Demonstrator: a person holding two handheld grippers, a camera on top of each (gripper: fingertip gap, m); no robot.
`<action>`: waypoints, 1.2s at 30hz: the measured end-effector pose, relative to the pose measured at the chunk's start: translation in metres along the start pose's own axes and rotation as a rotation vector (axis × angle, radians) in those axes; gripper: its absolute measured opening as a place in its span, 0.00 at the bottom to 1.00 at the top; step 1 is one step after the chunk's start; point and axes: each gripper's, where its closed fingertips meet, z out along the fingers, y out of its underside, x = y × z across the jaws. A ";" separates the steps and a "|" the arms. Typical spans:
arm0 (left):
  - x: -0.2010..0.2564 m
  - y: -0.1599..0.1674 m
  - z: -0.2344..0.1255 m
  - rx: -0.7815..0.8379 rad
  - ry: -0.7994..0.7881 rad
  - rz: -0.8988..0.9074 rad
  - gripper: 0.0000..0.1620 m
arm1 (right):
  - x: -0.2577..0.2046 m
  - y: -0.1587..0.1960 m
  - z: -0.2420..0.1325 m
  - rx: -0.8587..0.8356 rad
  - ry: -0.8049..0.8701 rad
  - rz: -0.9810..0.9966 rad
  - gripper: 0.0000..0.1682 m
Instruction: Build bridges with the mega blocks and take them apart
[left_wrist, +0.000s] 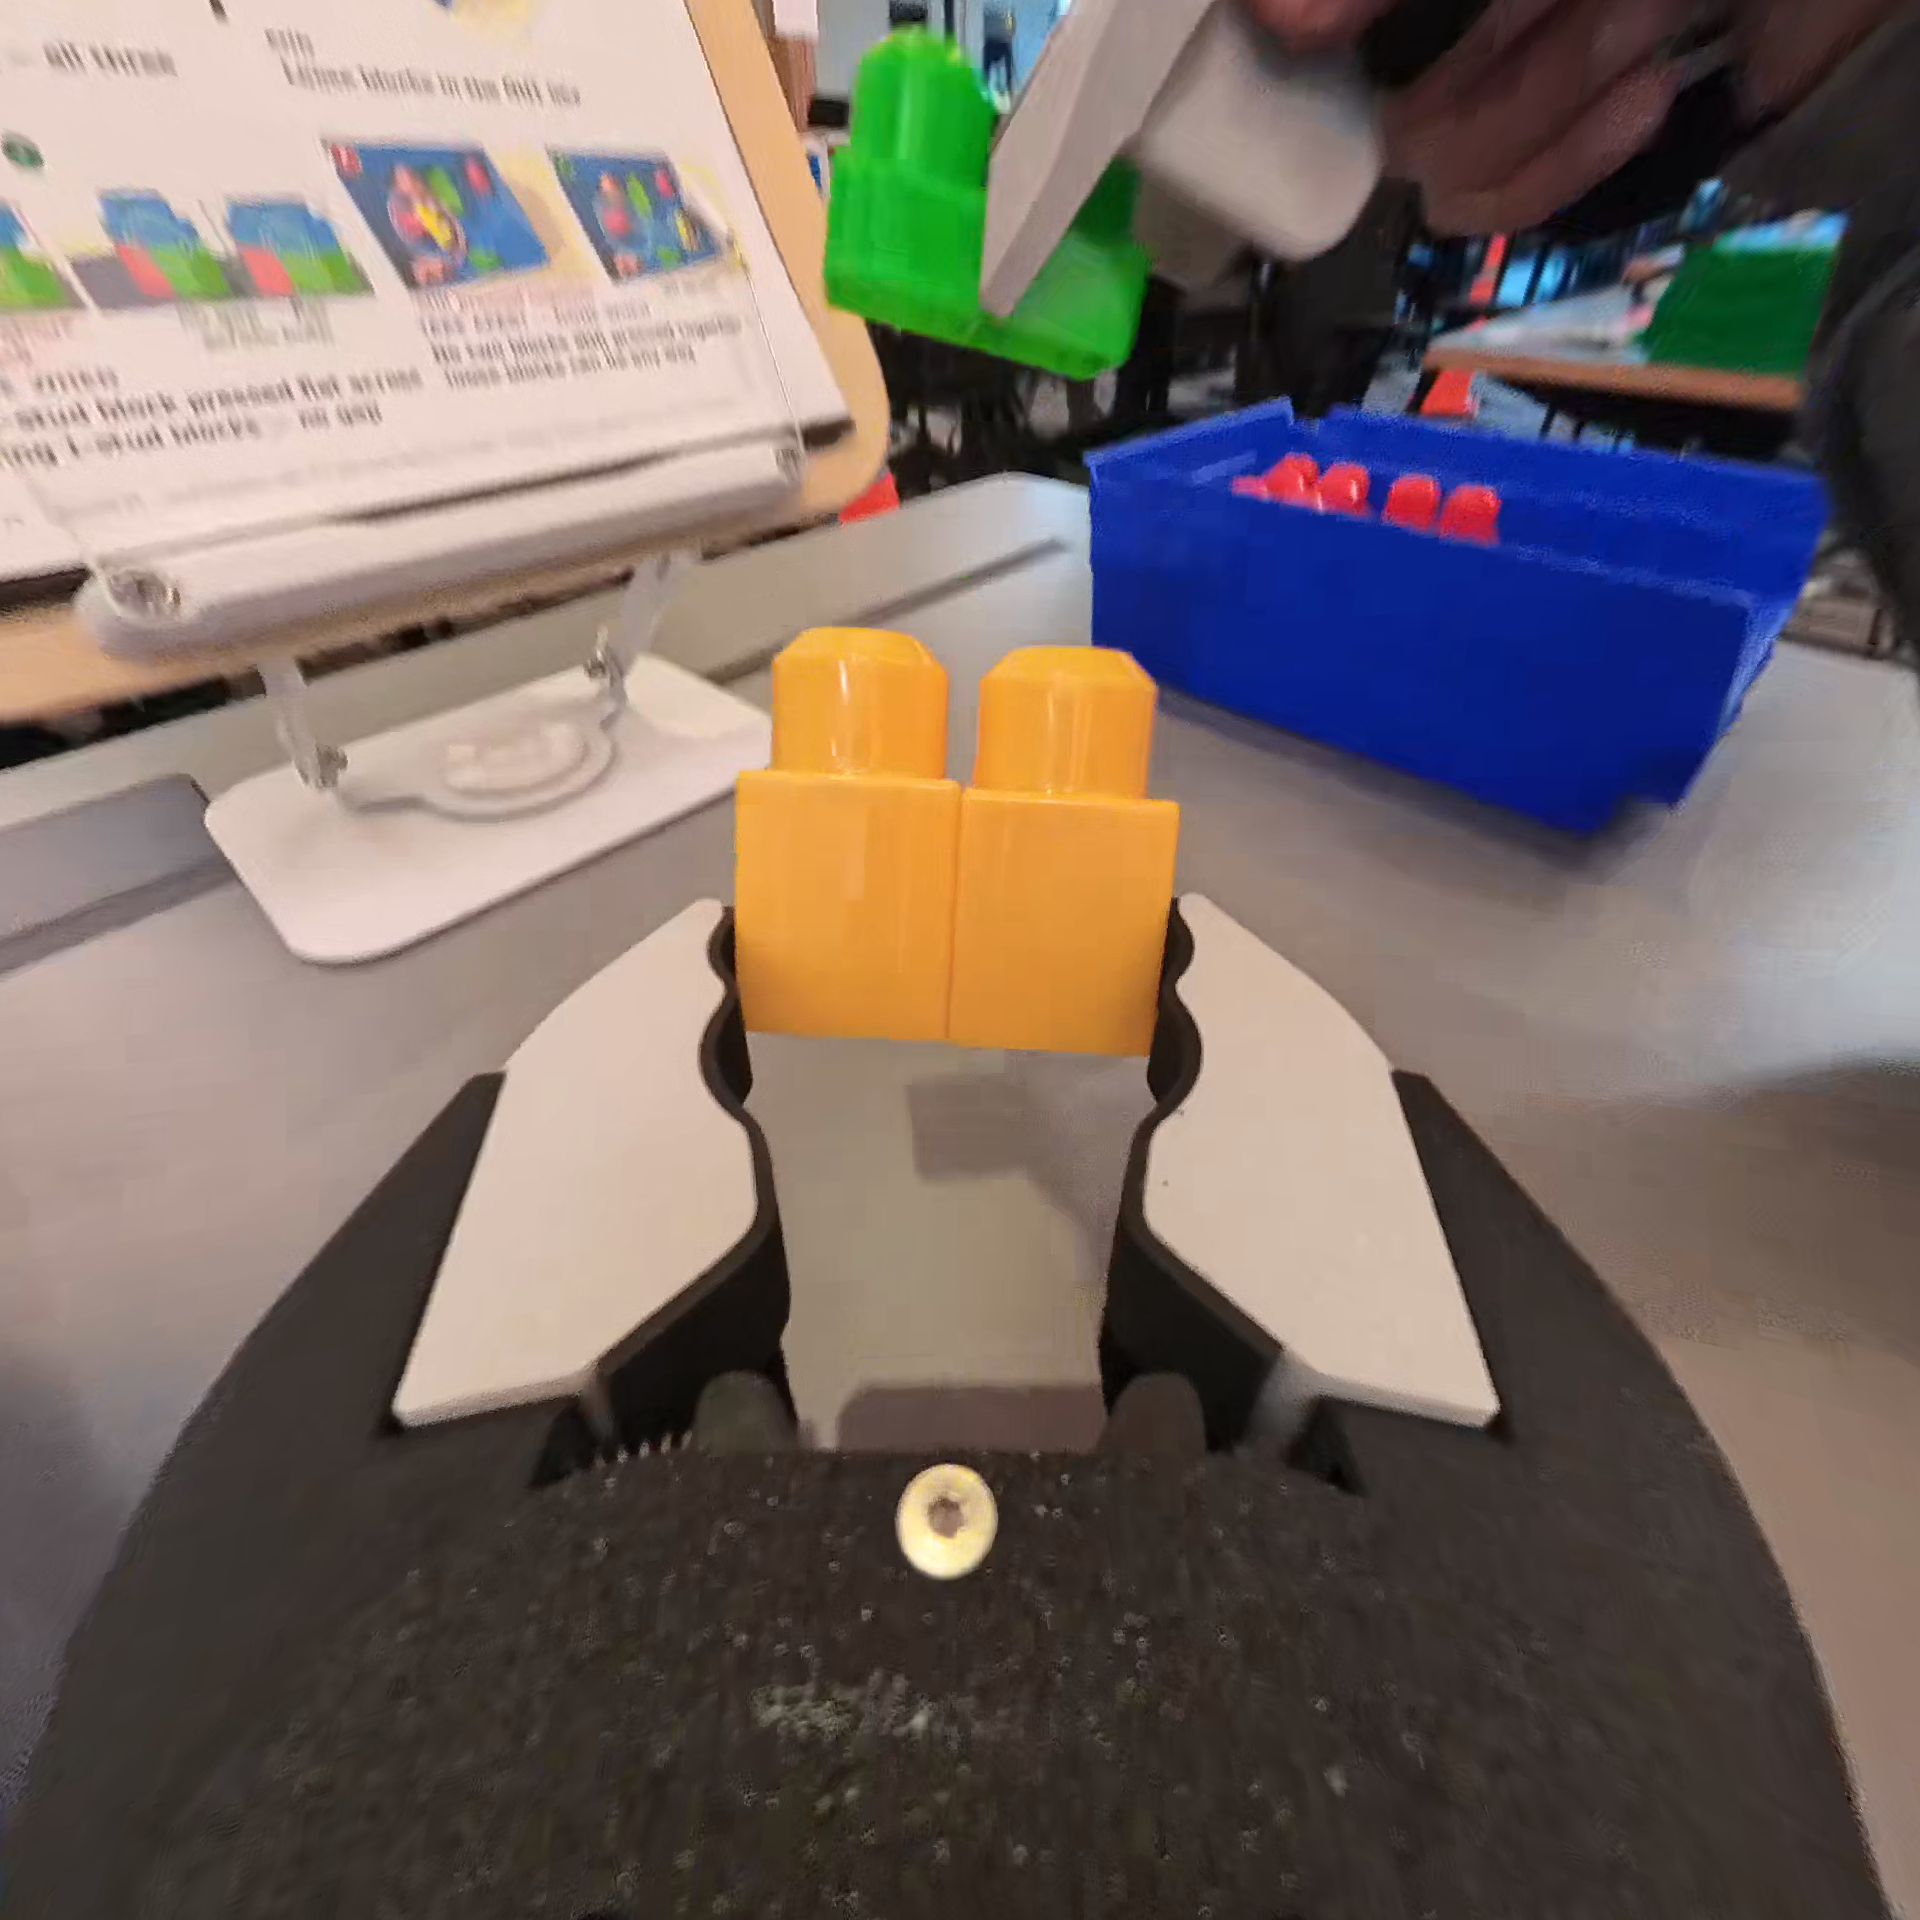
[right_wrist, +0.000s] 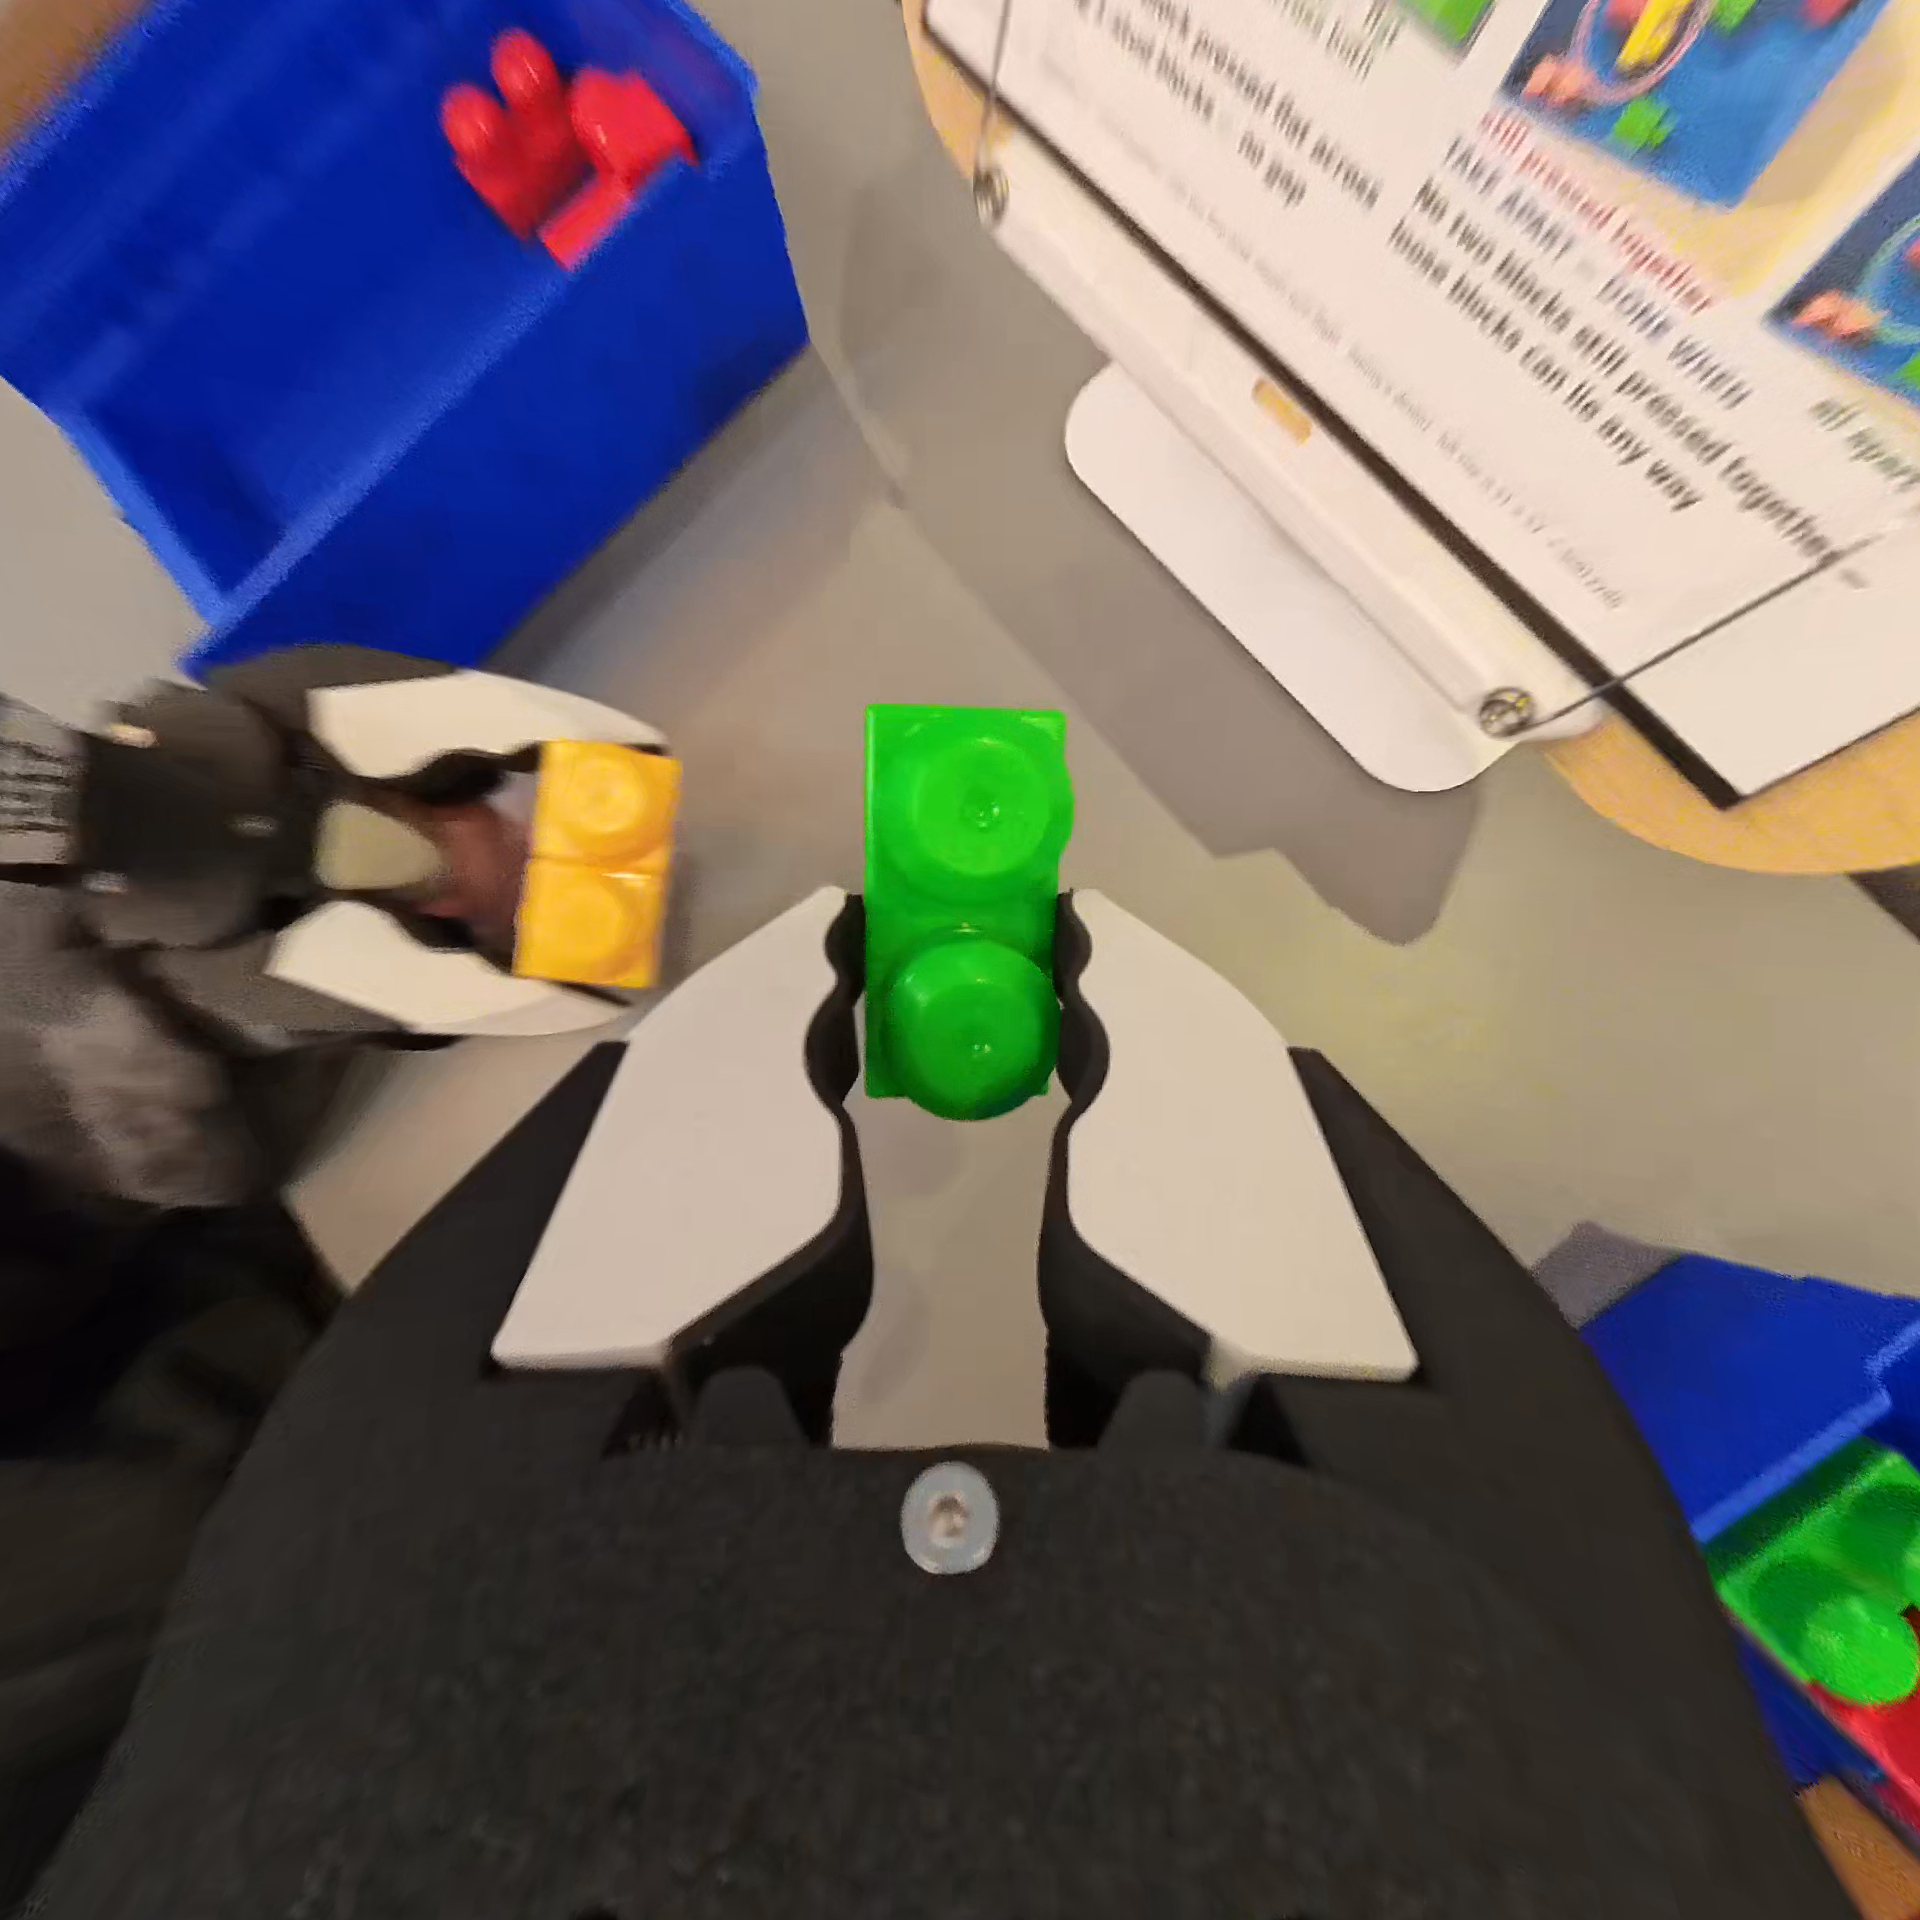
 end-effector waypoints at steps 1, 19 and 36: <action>-0.003 -0.010 0.010 0.034 -0.009 -0.007 0.46 | -0.004 -0.006 -0.011 0.008 -0.018 0.026 0.21; 0.019 -0.059 0.069 0.217 0.091 -0.037 0.46 | -0.027 0.007 -0.014 -0.234 0.001 0.233 0.21; 0.023 -0.056 0.062 0.179 0.094 -0.031 0.46 | -0.039 0.014 -0.001 -0.245 0.052 0.224 0.21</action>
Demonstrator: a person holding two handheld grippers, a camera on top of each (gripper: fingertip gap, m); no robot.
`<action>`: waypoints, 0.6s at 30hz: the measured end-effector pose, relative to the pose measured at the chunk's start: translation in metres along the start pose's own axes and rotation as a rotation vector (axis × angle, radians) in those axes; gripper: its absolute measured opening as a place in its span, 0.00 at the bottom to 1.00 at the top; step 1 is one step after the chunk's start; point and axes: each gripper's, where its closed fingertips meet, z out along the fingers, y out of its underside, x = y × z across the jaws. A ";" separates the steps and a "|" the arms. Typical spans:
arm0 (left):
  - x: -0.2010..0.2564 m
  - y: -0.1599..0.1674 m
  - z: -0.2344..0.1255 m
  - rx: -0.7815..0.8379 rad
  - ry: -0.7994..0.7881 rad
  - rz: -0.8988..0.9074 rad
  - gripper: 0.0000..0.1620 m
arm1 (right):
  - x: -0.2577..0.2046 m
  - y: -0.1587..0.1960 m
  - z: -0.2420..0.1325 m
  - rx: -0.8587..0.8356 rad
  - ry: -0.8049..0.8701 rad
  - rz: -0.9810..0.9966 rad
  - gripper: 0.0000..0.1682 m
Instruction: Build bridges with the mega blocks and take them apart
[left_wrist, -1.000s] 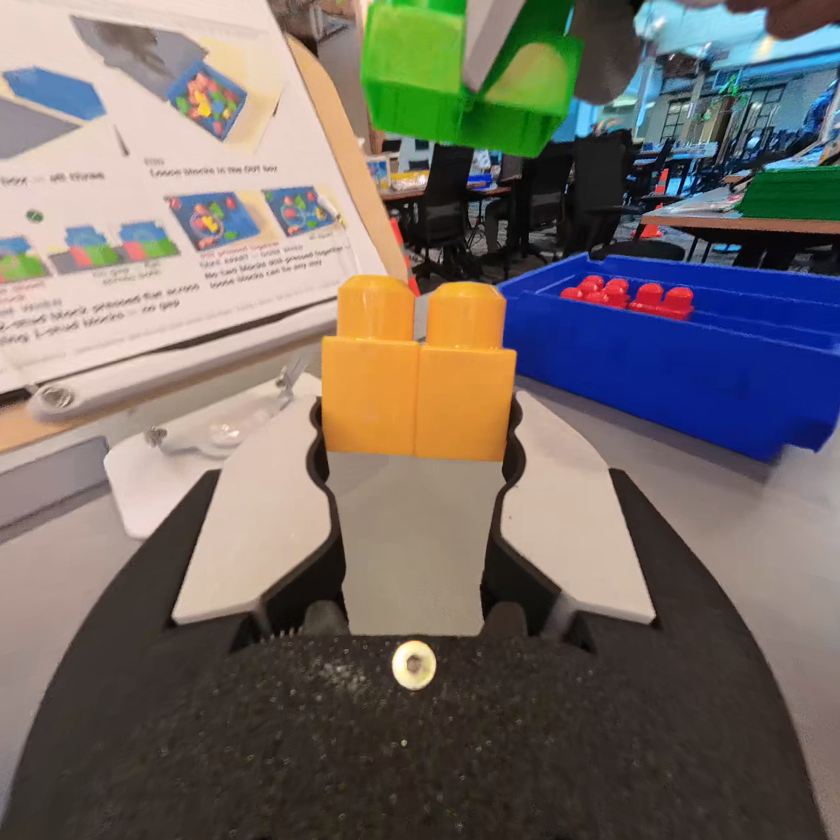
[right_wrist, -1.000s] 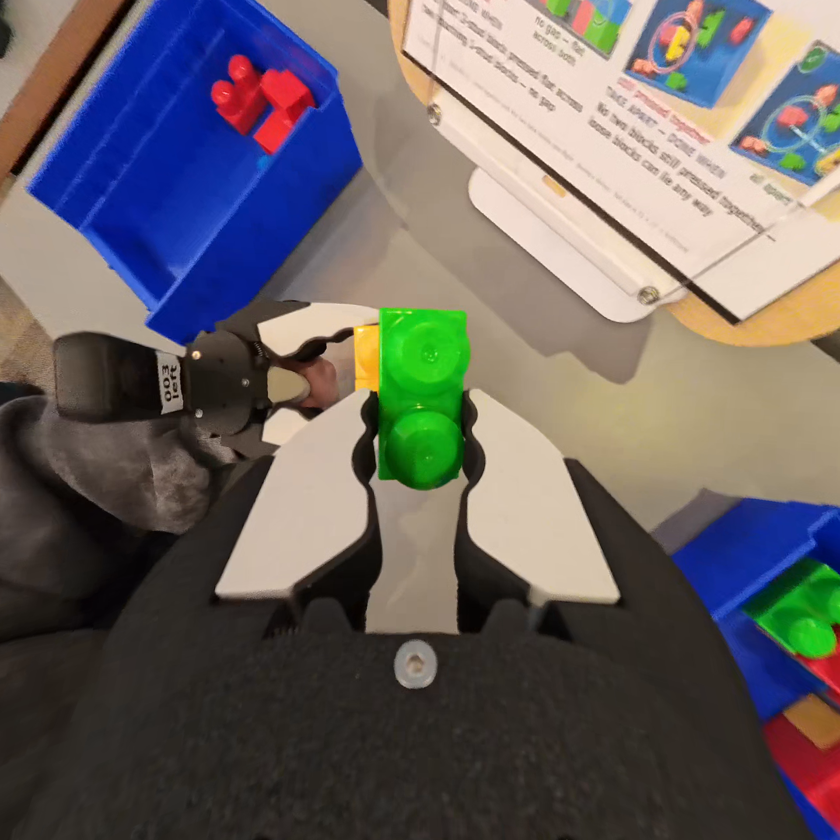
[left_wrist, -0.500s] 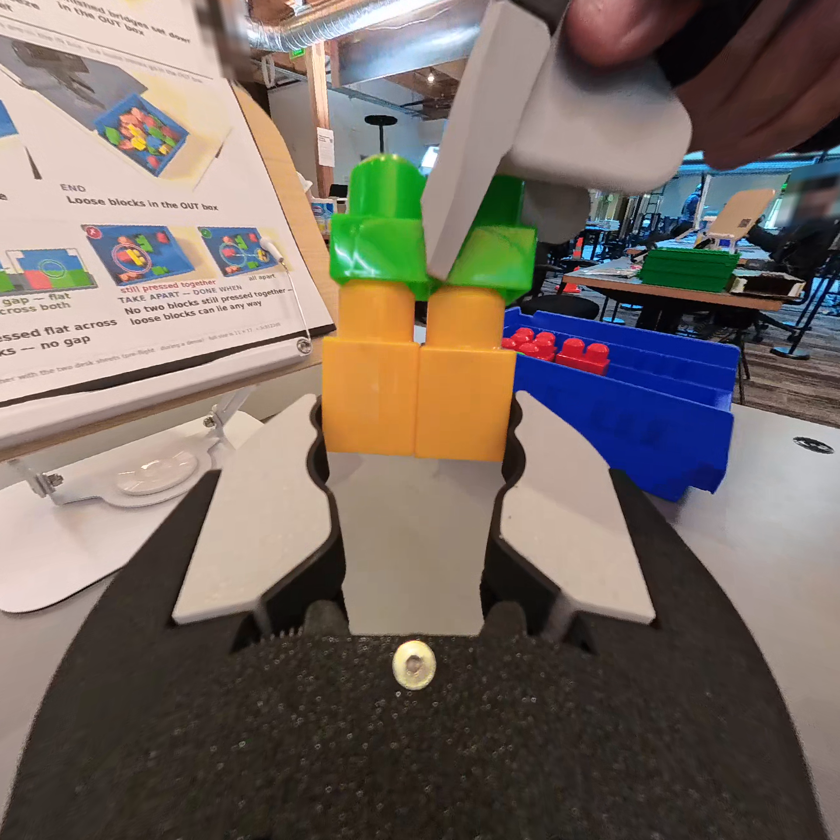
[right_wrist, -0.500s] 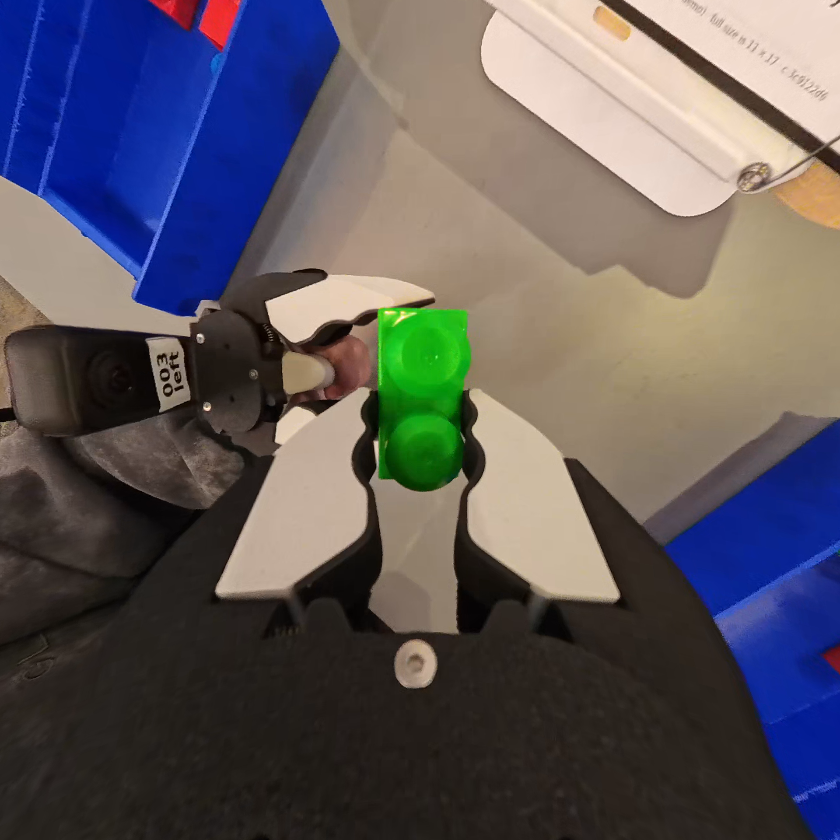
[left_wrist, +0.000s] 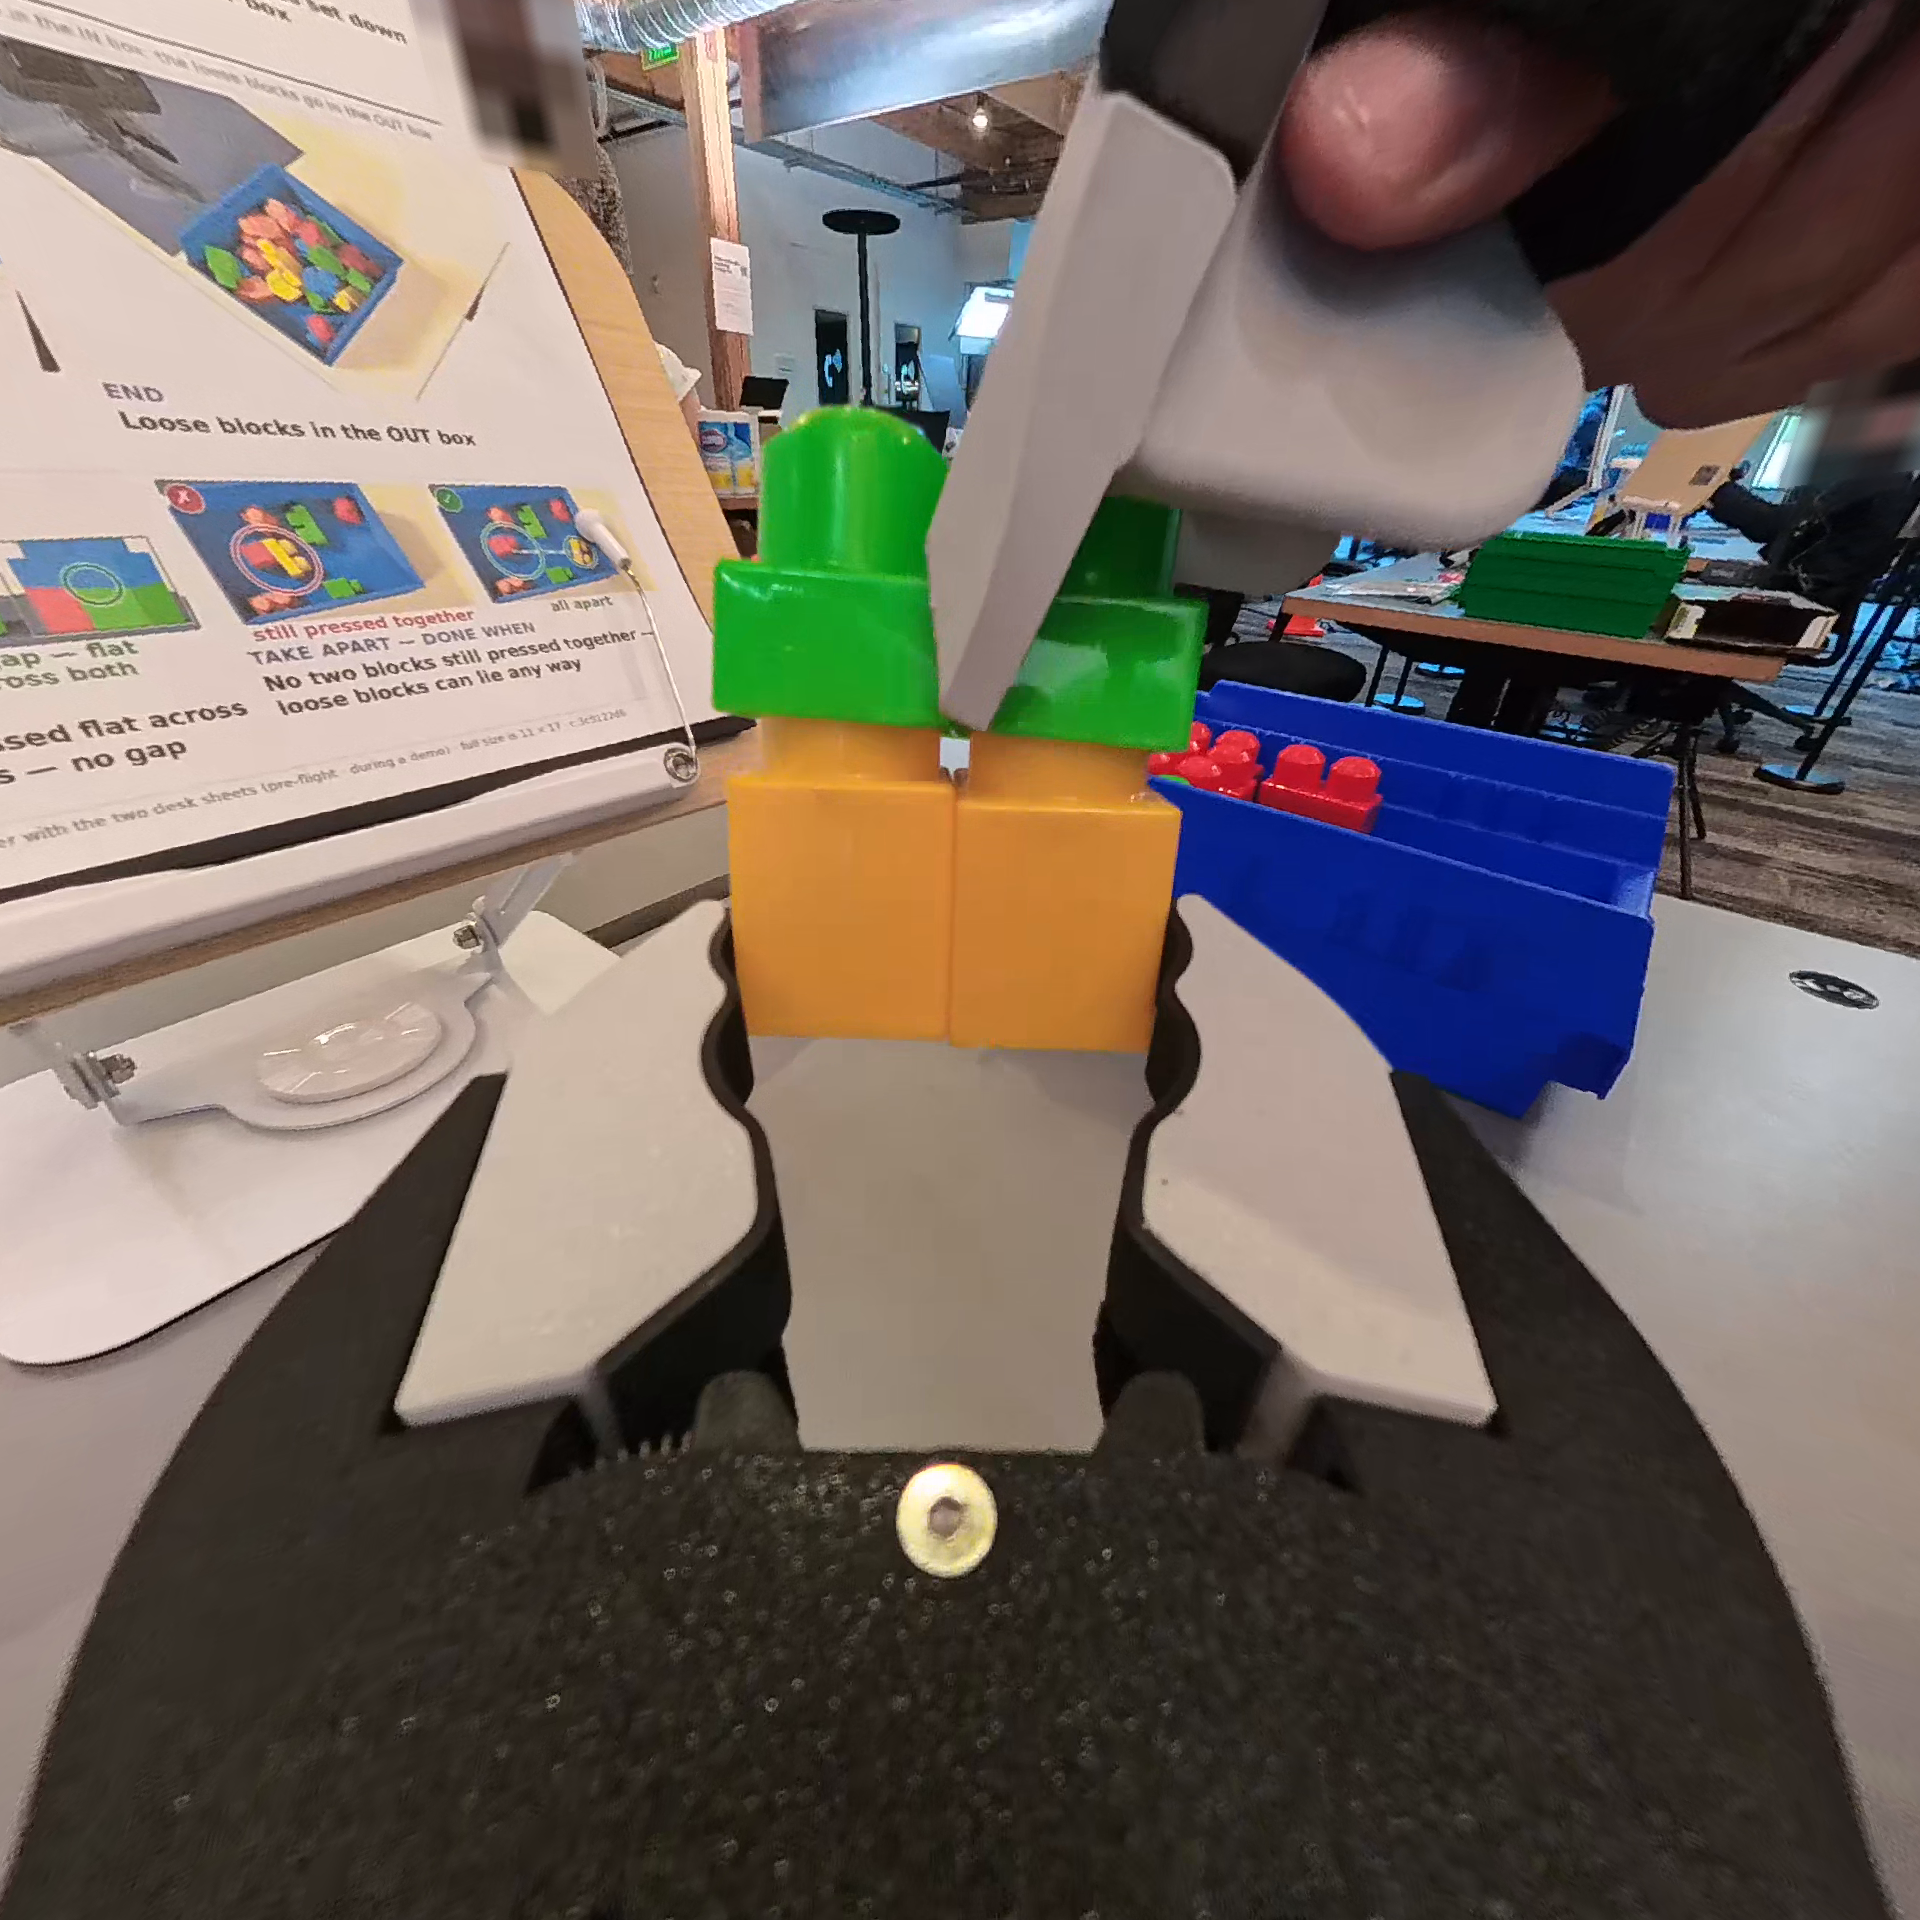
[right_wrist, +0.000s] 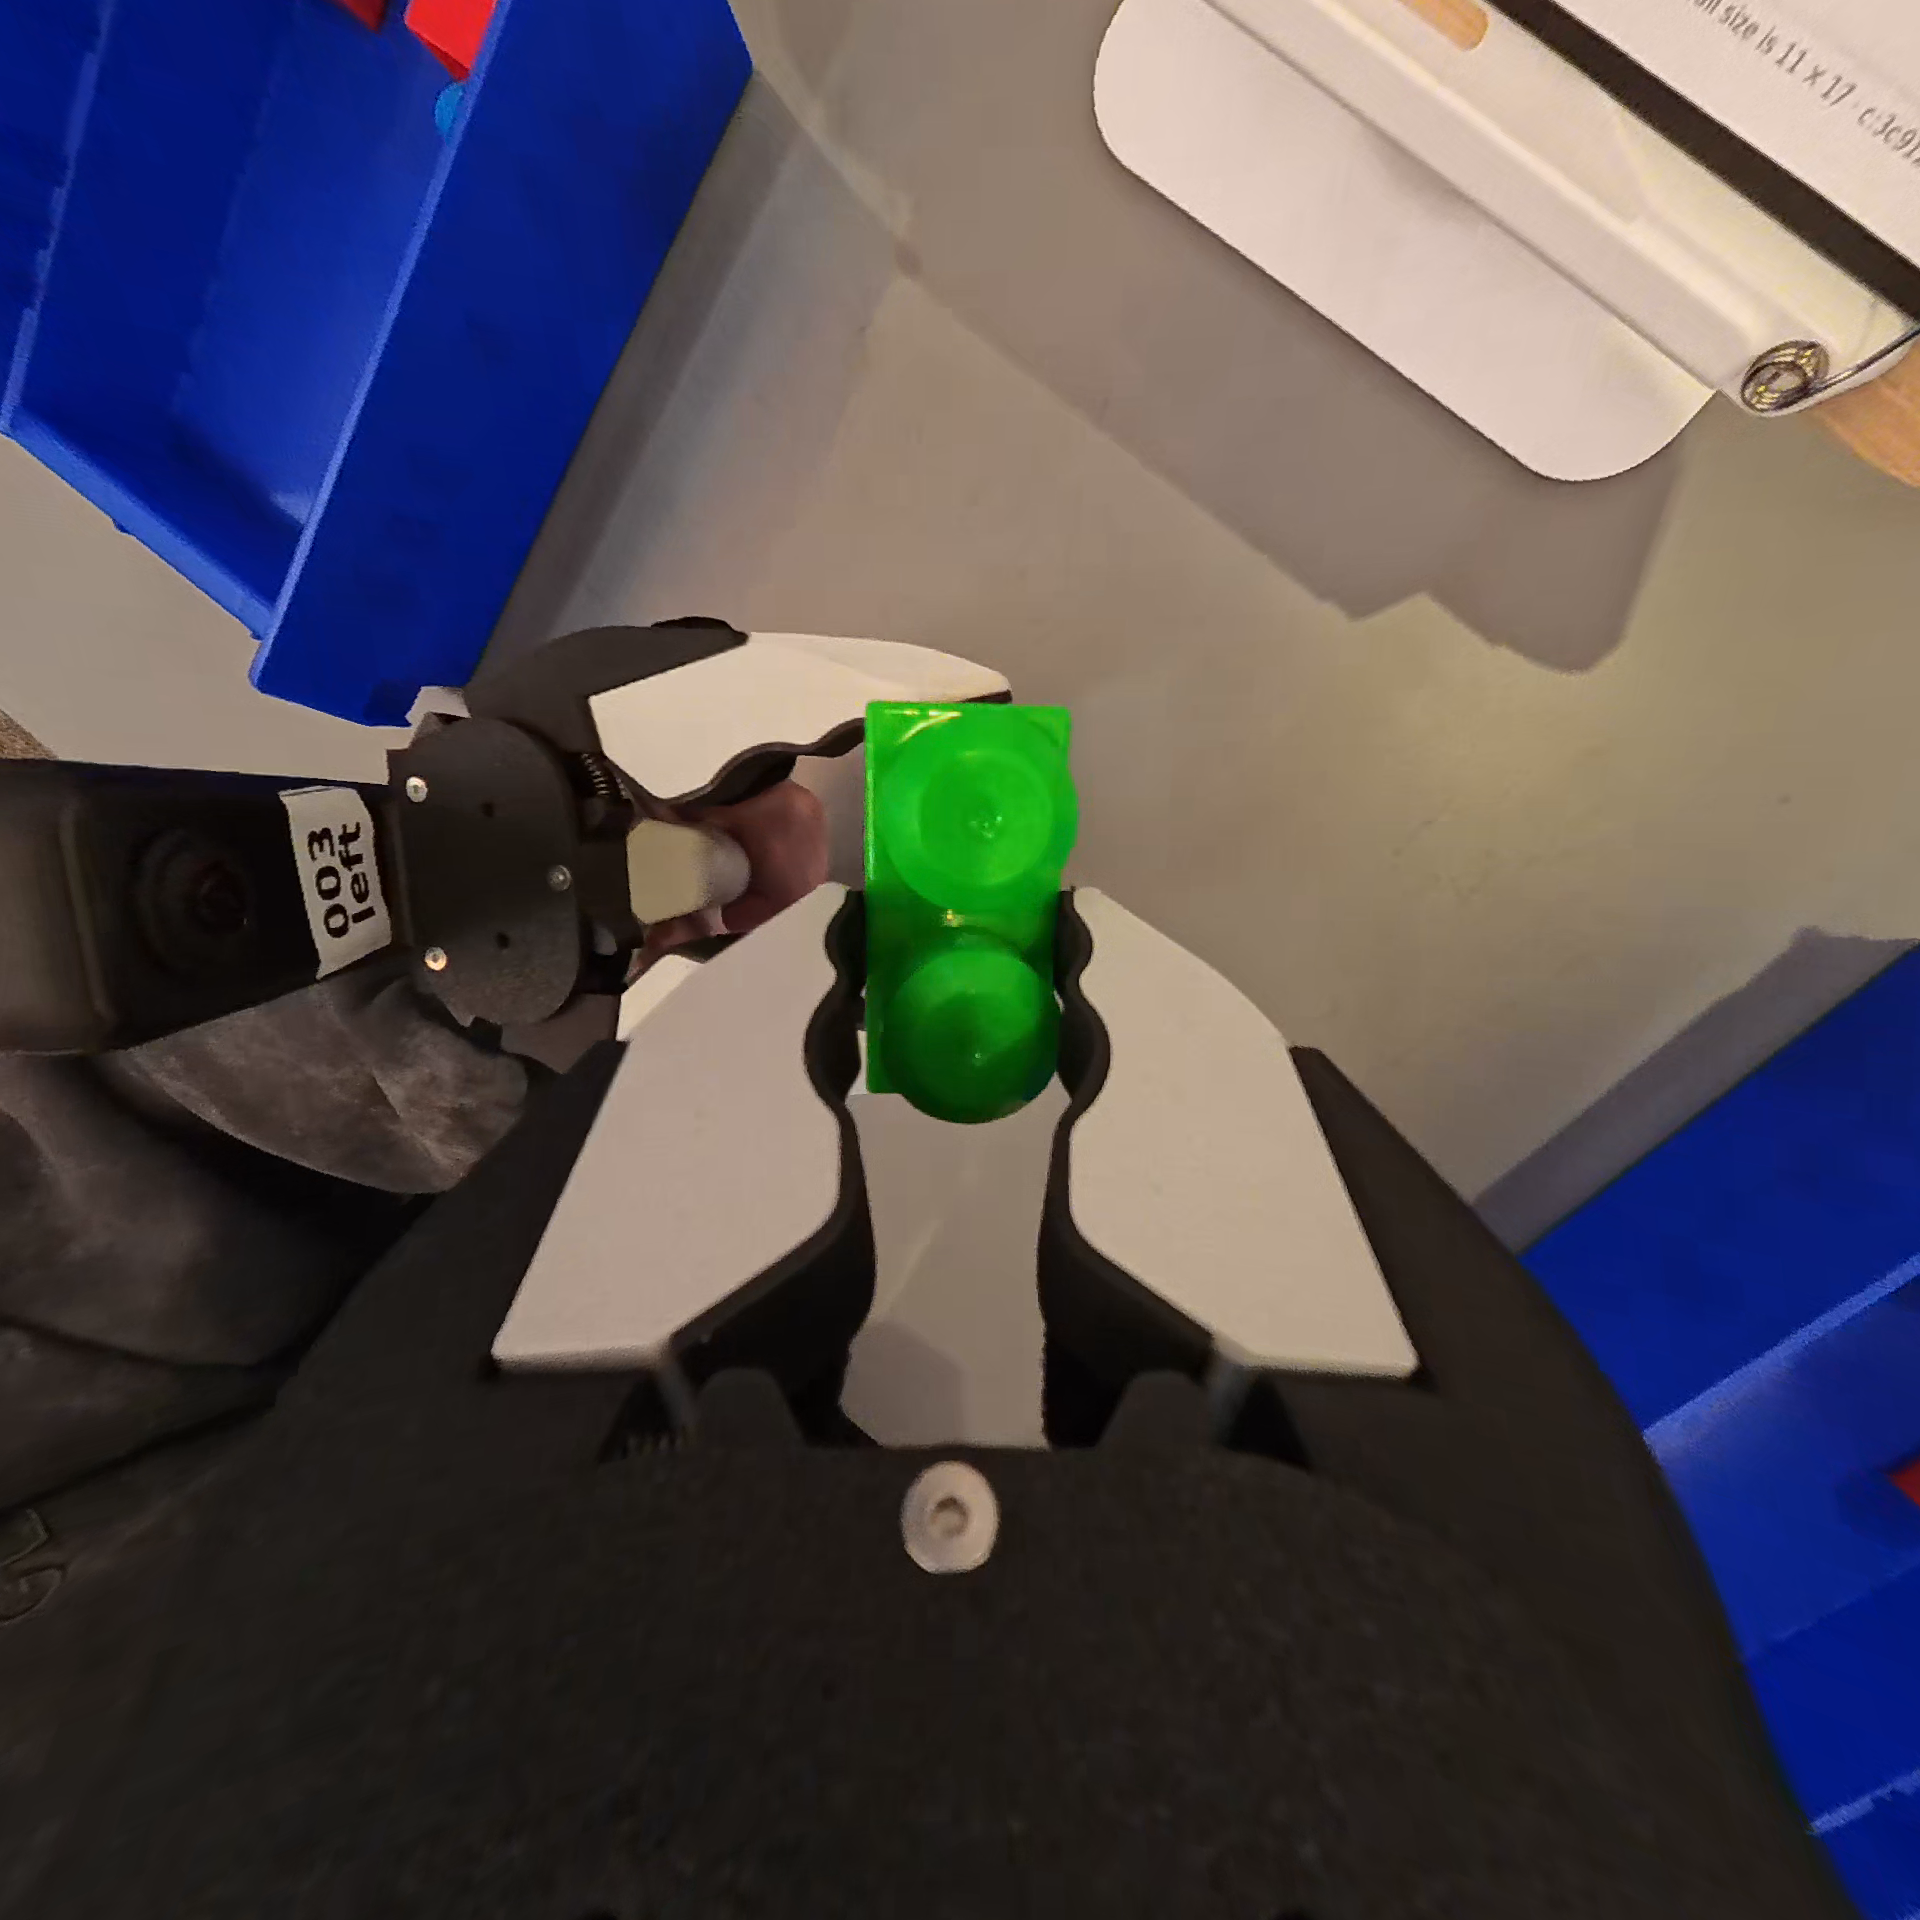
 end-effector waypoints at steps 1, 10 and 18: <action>0.000 0.000 0.000 -0.003 0.002 -0.004 0.46 | 0.000 0.000 0.001 0.000 0.002 -0.004 0.21; 0.002 0.007 0.001 -0.050 -0.001 0.046 0.46 | 0.007 0.008 0.009 -0.049 0.024 -0.029 0.21; 0.004 0.012 0.002 -0.074 0.002 0.093 0.46 | 0.012 0.014 0.014 -0.058 -0.089 0.021 0.21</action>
